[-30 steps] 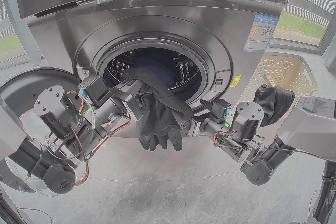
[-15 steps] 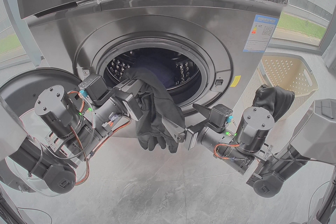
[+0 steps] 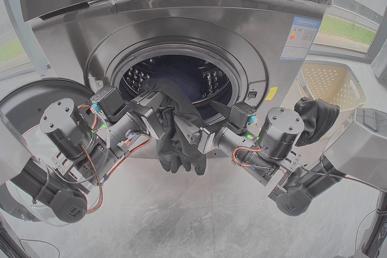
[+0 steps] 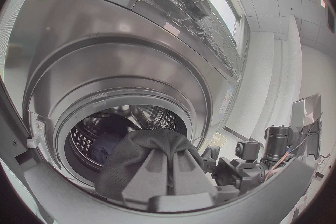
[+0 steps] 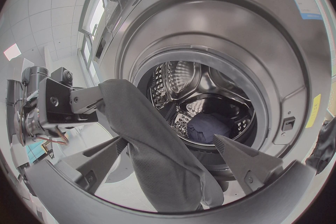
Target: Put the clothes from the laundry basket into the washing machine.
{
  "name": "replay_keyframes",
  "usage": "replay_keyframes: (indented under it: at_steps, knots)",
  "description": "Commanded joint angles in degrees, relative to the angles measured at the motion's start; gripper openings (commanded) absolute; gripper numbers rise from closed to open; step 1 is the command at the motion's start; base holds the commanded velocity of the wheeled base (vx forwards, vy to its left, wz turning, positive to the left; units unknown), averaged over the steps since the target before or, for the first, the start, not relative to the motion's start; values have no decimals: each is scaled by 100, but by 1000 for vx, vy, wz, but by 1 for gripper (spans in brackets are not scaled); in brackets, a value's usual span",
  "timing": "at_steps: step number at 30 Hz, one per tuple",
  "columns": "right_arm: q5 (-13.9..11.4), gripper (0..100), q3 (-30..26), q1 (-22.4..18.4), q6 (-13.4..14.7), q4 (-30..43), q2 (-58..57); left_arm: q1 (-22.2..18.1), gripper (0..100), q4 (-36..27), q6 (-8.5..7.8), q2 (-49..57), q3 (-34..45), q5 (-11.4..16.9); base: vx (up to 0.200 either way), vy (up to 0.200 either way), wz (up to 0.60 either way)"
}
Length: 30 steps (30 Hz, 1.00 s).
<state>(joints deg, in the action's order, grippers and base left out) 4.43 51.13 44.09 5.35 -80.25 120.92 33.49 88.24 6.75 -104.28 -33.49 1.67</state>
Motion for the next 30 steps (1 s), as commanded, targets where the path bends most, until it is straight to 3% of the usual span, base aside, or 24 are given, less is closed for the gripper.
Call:
replay_keyframes:
  at_steps: [1,10,15,19,26,30]
  knots:
    - [6,100,143,-85,1,9,239,0,0,1,1,13,9,9,0,0,0]
    - [-3,100,-41,-551,-78,-52,151,0,0,1,1,13,0,0,0,0,0]
    - [6,100,-358,-349,-87,-78,-86,-9,0,9,1,4,0,0,0,0,0]
    - [6,100,-516,38,-87,-78,-279,-26,0,1,1,-22,-9,0,0,0,0]
    - [-3,100,-411,346,-87,1,-297,-26,0,9,1,-31,-9,0,0,0,0]
    - [-12,100,-94,231,-87,18,-51,-26,0,1,1,-22,-9,0,0,0,0]
